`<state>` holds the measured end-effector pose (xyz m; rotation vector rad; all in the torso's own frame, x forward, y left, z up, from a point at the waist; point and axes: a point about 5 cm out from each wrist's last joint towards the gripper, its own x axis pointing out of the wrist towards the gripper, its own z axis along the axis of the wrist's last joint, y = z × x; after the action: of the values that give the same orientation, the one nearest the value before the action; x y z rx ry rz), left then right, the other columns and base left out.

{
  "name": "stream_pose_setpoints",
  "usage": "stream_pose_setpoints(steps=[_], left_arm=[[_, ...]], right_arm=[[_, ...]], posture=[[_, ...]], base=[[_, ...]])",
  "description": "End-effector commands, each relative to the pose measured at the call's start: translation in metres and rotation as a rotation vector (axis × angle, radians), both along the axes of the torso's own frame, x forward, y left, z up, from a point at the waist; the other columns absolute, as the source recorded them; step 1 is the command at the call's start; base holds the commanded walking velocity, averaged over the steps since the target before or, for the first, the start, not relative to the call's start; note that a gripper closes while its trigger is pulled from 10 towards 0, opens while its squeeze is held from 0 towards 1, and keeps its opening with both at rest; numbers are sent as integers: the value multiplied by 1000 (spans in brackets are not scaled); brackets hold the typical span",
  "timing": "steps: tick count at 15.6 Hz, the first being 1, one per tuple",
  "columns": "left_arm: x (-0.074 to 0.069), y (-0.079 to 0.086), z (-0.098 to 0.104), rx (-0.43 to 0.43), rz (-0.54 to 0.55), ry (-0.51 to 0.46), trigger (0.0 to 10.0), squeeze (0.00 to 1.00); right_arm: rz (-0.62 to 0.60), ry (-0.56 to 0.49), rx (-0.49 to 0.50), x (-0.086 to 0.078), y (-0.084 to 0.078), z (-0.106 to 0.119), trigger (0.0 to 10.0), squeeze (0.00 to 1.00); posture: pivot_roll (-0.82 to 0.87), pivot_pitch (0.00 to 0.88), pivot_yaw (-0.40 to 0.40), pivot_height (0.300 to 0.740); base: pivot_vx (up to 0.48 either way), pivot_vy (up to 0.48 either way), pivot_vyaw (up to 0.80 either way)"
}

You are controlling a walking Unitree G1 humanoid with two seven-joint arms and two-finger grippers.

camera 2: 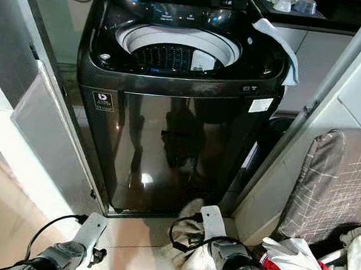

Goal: Clothes washing

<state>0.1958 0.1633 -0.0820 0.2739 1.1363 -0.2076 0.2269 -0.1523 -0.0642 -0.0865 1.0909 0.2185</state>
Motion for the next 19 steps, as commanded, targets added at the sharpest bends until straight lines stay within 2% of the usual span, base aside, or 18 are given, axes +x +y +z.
stream_pose_setpoints(steps=[1,7,13,17,19], left_arm=[[-2,-1,-1,-6,10,-1,10000,0],[-1,-2,-1,-19,29,-6,10000,0],[-3,-4,-2,-45,59,-14,10000,0],[-2,-3,-1,-23,10,-11,10000,0],[-2,-3,-1,-23,-6,-13,10000,0]], right_arm=[[3,-33,0,11,1,7,0,0],[23,-44,3,15,3,10,0,0],[36,-32,-8,10,0,6,0,0],[33,-21,-12,3,2,2,0,0],[26,-30,-18,4,2,2,0,0]], posture=[[8,0,-27,740],[20,0,-51,740],[14,0,-56,740],[13,0,-40,740],[5,0,-36,740]], base=[[0,0,0],[0,0,0],[0,0,0],[0,0,0],[0,0,0]])
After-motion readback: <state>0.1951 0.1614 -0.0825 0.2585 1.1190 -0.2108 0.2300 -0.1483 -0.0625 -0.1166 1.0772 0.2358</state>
